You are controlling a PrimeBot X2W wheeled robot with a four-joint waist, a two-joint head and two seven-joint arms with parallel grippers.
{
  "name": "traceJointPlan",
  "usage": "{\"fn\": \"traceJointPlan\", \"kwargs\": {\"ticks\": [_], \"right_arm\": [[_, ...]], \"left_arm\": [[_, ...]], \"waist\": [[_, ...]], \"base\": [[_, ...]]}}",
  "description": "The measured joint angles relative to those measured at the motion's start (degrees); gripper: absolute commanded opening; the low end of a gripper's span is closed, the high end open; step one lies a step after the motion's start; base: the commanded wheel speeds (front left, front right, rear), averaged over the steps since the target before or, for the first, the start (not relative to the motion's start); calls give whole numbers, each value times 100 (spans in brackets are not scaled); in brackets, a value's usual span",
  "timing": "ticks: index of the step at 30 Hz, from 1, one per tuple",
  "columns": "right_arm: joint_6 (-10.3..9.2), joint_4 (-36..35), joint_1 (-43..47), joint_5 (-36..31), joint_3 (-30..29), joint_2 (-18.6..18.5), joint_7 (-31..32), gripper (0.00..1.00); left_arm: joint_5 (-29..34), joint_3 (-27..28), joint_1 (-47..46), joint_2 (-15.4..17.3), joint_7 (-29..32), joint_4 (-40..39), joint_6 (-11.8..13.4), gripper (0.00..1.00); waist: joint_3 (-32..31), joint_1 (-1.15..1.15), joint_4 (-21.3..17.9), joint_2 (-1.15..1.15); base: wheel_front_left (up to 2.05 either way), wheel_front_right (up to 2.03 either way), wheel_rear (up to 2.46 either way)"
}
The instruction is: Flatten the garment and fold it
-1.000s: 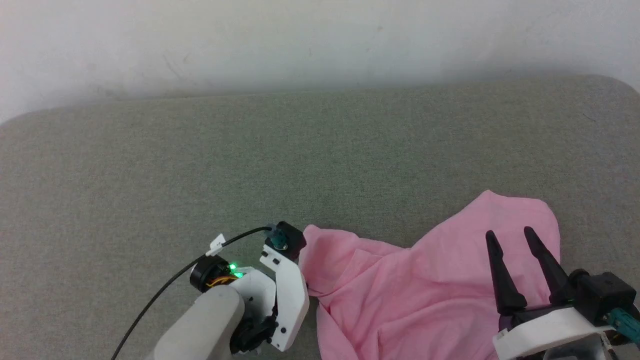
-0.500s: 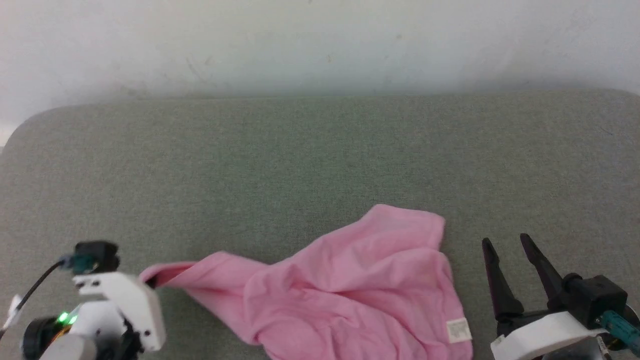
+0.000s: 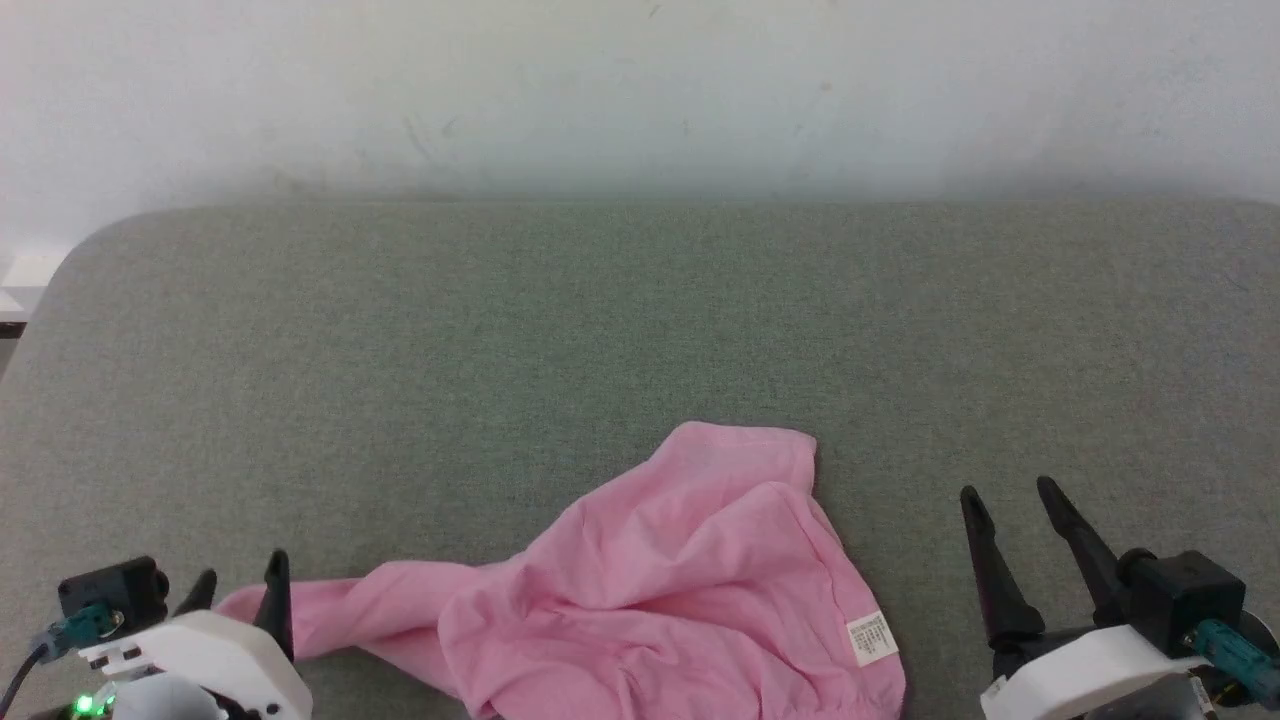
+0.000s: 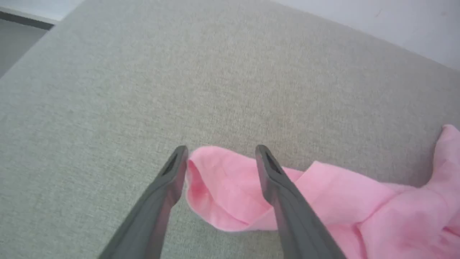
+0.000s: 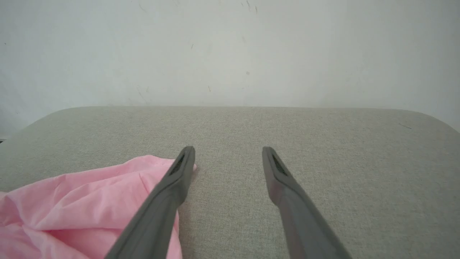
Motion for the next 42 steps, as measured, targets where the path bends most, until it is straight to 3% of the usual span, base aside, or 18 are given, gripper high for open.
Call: {"fn": "traceJointPlan", "kwargs": {"ticks": [6,11,17,28,29,30,31,32,37,42], "right_arm": [[0,-41,106,-38,38,1,292,100],[-1,181,214,126,357,1,1274,100],[-1,539,171,517,759,-344,2570,100],[-1,1454,-678,1500,1626,-911,4094,100],[-1,1501,-751,1563,1662,-949,4219,84],[-1,1530,-822,1594,1713,-1000,4351,37],[-2,1539,-888,1648,1744,-1037,4441,29],[-2,1527,-940,1673,1771,-1083,4467,0],[0,1292,-1191,1614,1759,-1272,4402,0],[0,1143,-1933,1341,1163,-1619,4295,0]], "left_arm": [[510,-49,-211,-224,-1483,-263,-182,100],[887,-268,-235,-264,-2380,-233,-541,100],[1311,-400,-230,-490,-2617,-256,-745,100],[1691,-389,-216,-985,-2629,-174,-1177,100],[1715,-392,-221,-1009,-2629,-145,-1187,100],[1729,-379,-233,-1034,-2629,-124,-1228,100],[1756,-365,-237,-1056,-2629,-114,-1239,100],[1772,-359,-246,-1077,-2629,-100,-1274,100],[1874,-288,-349,-1170,-2629,-82,-1341,100],[2024,-212,-474,-1298,-2629,-107,-1426,100]], "waist": [[-181,0,36,0],[-267,0,71,0],[-270,0,165,0],[-187,-1,526,0],[-179,-1,555,0],[-170,-1,582,0],[-160,-1,603,0],[-148,0,620,0],[-64,0,670,0],[101,0,681,0]], "base": [[0,0,0],[0,0,0],[0,0,0],[0,0,0],[0,0,0],[0,0,0],[0,0,0],[0,0,0],[0,0,0],[0,0,0]]}}
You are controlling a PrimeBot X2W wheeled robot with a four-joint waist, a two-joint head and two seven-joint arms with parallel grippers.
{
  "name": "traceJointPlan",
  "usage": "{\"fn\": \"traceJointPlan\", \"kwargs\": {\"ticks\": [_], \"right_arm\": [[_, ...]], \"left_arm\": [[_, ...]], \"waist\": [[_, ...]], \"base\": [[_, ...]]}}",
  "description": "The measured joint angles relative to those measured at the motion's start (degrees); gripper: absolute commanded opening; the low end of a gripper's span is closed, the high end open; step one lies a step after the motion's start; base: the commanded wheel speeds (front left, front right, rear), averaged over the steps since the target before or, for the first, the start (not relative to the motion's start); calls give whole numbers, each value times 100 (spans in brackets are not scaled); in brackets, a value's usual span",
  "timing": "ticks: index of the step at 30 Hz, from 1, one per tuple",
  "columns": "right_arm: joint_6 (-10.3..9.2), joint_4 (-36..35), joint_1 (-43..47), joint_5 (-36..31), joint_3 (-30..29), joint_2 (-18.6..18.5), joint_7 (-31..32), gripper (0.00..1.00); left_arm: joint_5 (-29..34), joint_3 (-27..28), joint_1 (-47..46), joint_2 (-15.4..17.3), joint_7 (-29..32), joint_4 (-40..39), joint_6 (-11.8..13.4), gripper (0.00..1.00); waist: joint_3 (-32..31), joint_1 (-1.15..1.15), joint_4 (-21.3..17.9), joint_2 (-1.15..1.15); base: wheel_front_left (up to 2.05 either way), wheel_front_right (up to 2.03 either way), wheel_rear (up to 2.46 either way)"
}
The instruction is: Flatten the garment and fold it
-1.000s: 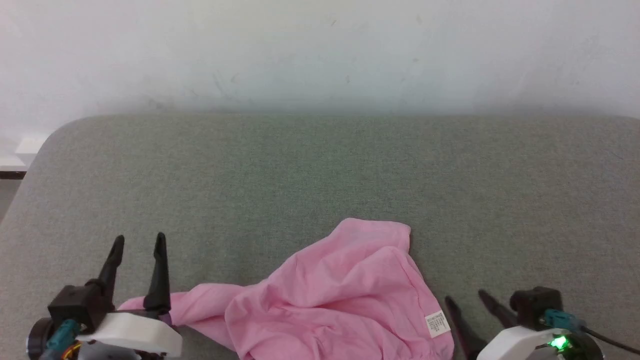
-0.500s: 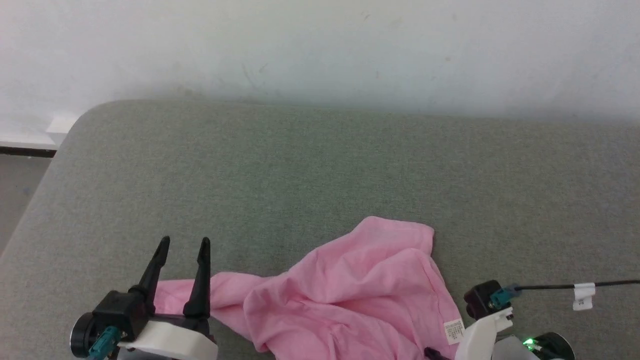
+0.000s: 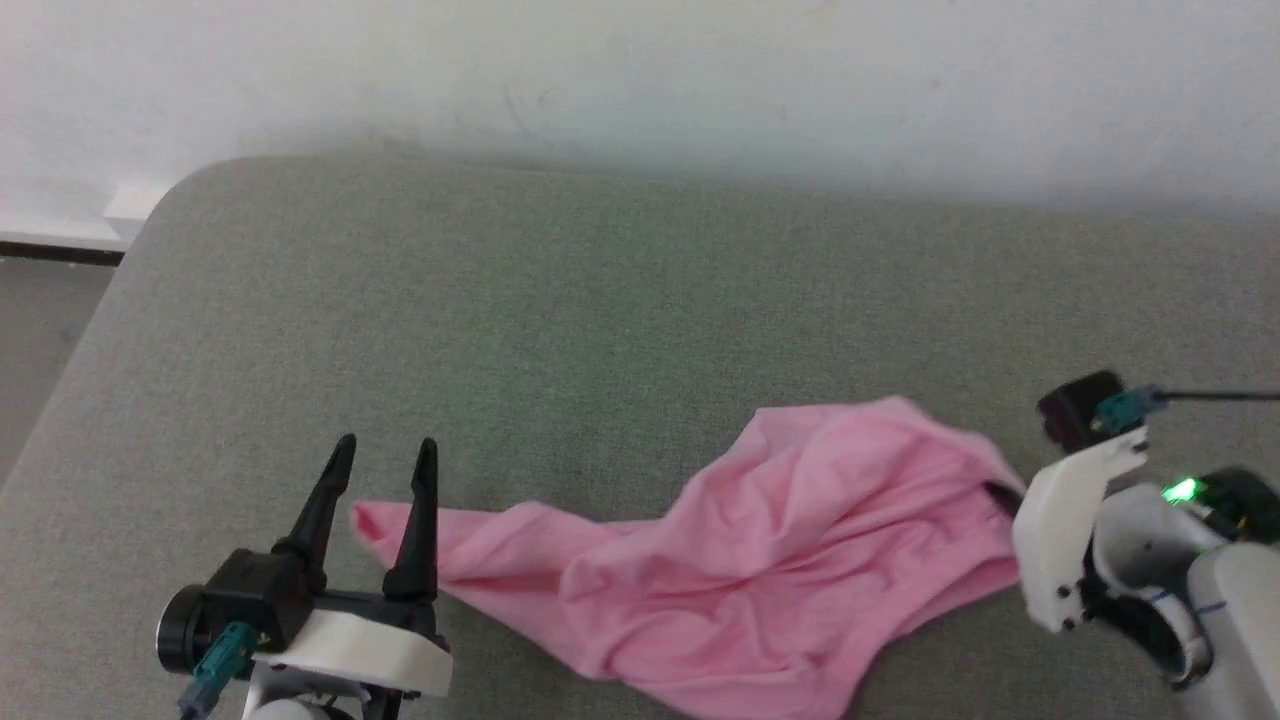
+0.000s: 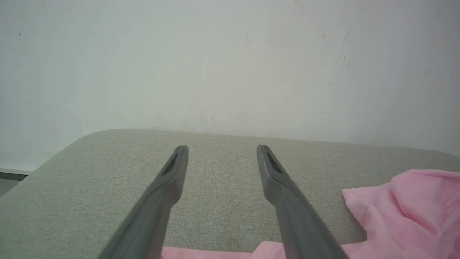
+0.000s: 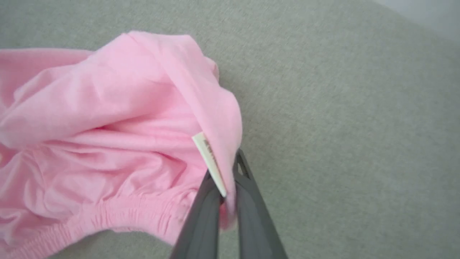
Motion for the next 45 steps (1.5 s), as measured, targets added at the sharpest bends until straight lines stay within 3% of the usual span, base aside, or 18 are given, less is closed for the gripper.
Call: {"fn": "traceJointPlan", "kwargs": {"ticks": [8,16,17,18,19,25,31,39,45], "right_arm": [[1,668,-1280,-360,-479,-521,-453,0],[1,1840,-2163,-544,-514,-641,-2042,0],[1,2006,-2191,-573,-474,-600,-2234,14],[1,2152,-2193,-580,-412,-543,-2431,49],[1,2276,-2187,-579,-363,-468,-2628,100],[1,2450,-1878,-576,-446,-119,-3917,100],[1,1734,-981,-753,-964,283,-4790,100],[0,20,571,-1251,-1362,1082,-4754,100],[0,-970,1538,-1444,-1313,1445,-4364,100]], "left_arm": [[174,62,-414,-282,0,11,-213,100],[402,182,-760,-539,0,107,-456,100],[423,199,-770,-555,0,124,-471,100],[447,218,-771,-570,0,152,-504,100],[456,237,-771,-580,0,188,-509,100],[527,402,-734,-614,0,298,-575,100],[612,535,-393,-606,0,374,-614,100],[523,357,-169,-556,140,611,-731,100],[49,-354,-66,-302,1117,655,-808,100]], "waist": [[497,1,64,0],[1052,2,148,0],[1099,2,152,0],[1136,2,152,0],[1150,2,144,0],[979,0,94,0],[583,-2,-59,0],[99,-2,-251,0],[-99,-2,-387,0]], "base": [[0,0,0],[0,0,0],[0,0,0],[0,0,0],[0,0,0],[0,0,0],[0,0,0],[0,0,0],[0,0,0]]}}
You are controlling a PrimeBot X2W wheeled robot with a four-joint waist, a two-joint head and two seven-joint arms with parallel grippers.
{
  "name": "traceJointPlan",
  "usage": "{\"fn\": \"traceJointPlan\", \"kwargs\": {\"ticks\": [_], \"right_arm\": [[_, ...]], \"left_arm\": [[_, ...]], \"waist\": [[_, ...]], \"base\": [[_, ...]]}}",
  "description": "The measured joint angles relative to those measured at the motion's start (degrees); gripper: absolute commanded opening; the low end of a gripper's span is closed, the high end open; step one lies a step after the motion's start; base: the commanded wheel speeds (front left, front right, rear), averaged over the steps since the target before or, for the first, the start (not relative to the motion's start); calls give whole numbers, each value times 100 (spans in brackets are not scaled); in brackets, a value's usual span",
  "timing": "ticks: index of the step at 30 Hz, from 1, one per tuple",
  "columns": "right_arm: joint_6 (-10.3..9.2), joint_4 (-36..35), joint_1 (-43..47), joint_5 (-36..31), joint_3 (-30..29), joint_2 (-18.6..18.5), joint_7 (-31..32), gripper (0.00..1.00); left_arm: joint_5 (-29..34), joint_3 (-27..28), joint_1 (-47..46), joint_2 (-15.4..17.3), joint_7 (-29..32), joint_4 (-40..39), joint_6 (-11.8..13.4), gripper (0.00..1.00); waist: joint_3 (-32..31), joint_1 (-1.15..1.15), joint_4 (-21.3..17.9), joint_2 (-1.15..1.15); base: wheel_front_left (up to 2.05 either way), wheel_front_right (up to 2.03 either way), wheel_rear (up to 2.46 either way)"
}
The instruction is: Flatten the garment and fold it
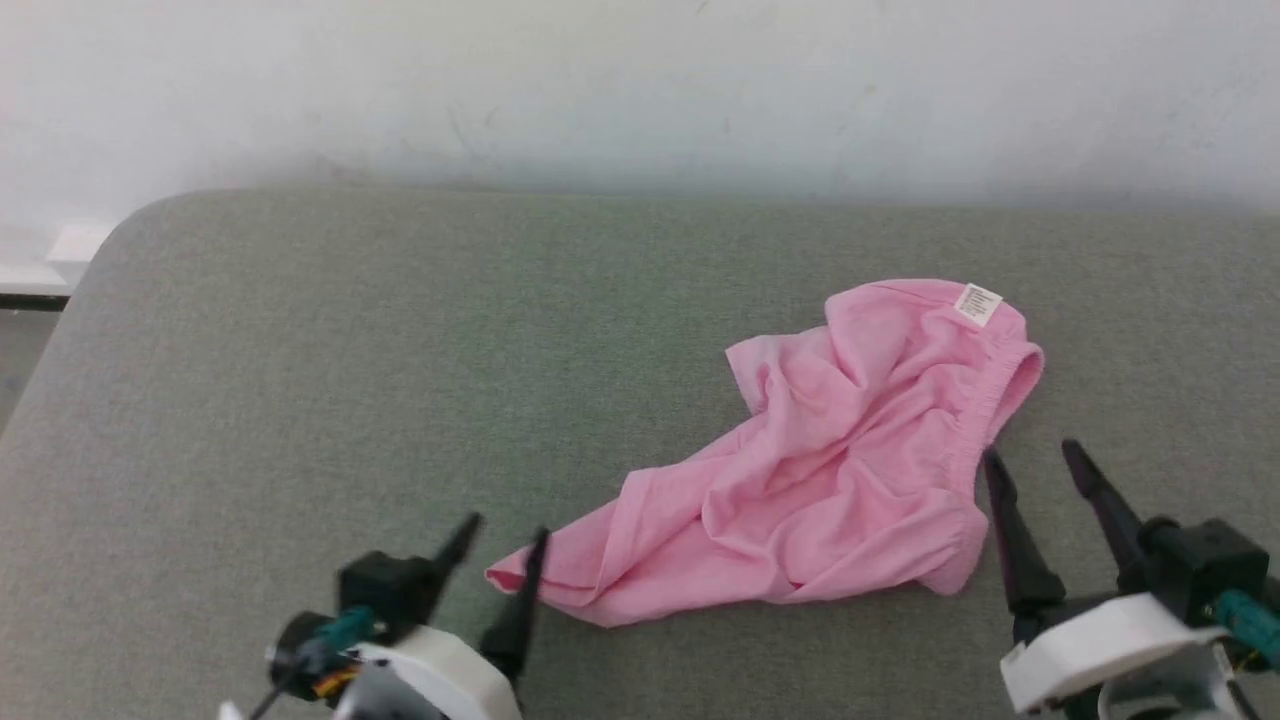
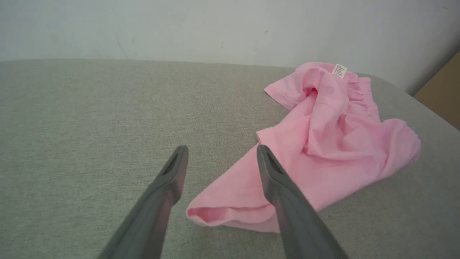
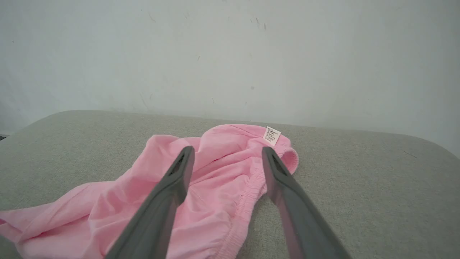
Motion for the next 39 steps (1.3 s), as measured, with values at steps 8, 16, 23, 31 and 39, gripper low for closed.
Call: {"fn": "traceJointPlan", "kwargs": {"ticks": [8,16,23,31,39], "right_arm": [[0,-639,336,-155,275,121,253,100],[0,-773,334,-192,492,142,309,100],[0,-802,324,-192,471,144,353,100],[0,-831,119,-197,500,143,406,100],[0,-655,-22,-190,559,142,370,100]], "left_arm": [[-662,-1326,-276,479,1267,33,-8,100],[-980,-1708,-878,868,1480,594,-9,0],[-1090,-1279,-1475,1125,975,786,9,0],[-1377,-843,-2535,1232,833,1658,22,0],[-1591,-916,-3035,1135,439,2897,0,4]], "waist": [[-7,1,-233,0],[108,1,-464,0],[244,1,-598,0],[611,2,-667,0],[901,3,-823,0]], "base": [[0,0,0],[0,0,0],[0,0,0],[0,0,0],[0,0,0]]}}
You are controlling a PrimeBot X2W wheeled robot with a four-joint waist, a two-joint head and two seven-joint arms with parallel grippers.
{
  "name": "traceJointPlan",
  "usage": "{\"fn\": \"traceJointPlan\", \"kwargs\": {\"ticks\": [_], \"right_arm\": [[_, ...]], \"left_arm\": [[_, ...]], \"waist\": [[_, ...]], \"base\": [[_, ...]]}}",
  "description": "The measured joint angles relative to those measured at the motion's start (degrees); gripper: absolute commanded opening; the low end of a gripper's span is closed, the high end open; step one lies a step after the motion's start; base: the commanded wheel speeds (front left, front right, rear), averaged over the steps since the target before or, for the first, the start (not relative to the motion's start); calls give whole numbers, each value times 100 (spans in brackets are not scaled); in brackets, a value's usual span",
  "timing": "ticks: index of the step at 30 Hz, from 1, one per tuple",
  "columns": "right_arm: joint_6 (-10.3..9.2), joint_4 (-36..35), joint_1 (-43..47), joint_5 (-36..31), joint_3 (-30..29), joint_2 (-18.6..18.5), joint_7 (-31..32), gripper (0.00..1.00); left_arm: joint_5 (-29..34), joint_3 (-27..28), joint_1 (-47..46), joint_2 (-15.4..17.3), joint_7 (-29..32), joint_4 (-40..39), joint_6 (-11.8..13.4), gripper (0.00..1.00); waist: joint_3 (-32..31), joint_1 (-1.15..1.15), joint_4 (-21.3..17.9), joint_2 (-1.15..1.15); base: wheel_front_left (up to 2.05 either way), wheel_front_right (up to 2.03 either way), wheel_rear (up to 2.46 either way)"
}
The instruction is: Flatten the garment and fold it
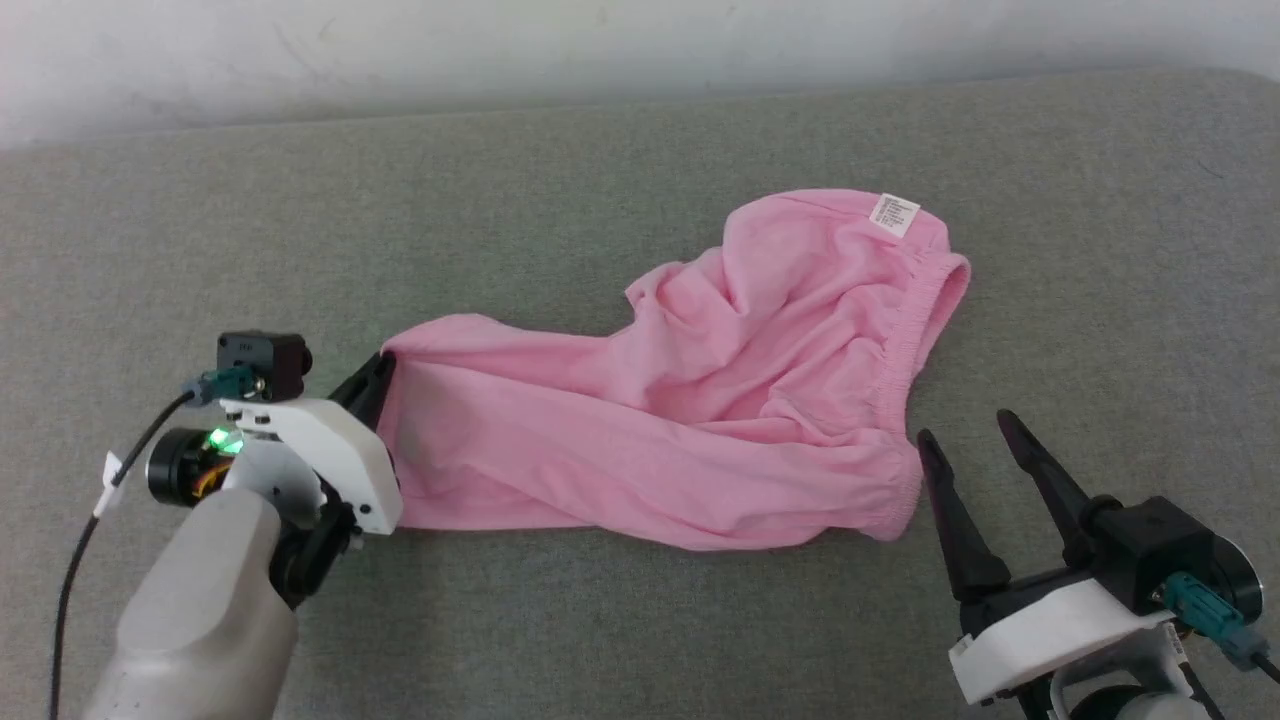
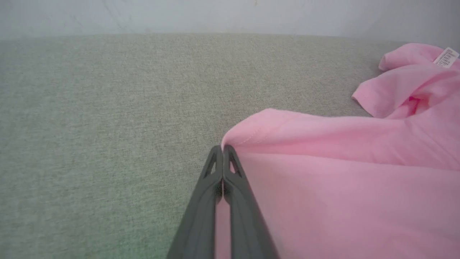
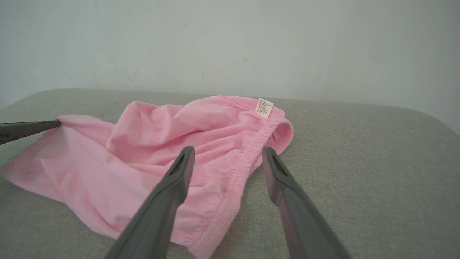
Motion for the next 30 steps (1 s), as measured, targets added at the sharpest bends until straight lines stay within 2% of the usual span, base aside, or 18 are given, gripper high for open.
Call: {"fn": "traceJointPlan", "kwargs": {"ticks": [2,5,8,13,15,20,26,30], "right_arm": [[0,52,2,2,4,0,-25,100],[0,74,19,3,16,2,-68,100],[0,71,104,3,-8,5,-69,100],[0,33,252,9,-64,11,18,100],[0,7,286,9,-76,11,69,100],[0,-42,315,3,-47,20,227,100],[0,-79,299,1,26,23,291,100],[0,-76,220,1,77,20,322,100]], "left_arm": [[-60,1,7,-79,-243,154,-1,100],[-159,105,112,-175,-770,196,5,100],[-192,233,400,-235,-1179,113,187,100],[-225,342,931,-194,-1191,-369,502,100],[-258,326,1046,-91,-901,-594,553,100],[-369,63,1083,224,369,-1040,486,100],[-482,-397,1026,260,1660,-1106,350,100],[-508,-530,740,337,2179,-990,307,100]], "waist": [[-23,0,-25,0],[-123,-1,-36,0],[-267,-2,-3,0],[-496,-2,144,0],[-554,-2,232,0],[-621,-3,428,0],[-471,-2,437,0],[-361,-2,341,0]], "base": [[0,0,0],[0,0,0],[0,0,0],[0,0,0],[0,0,0],[0,0,0],[0,0,0],[0,0,0]]}}
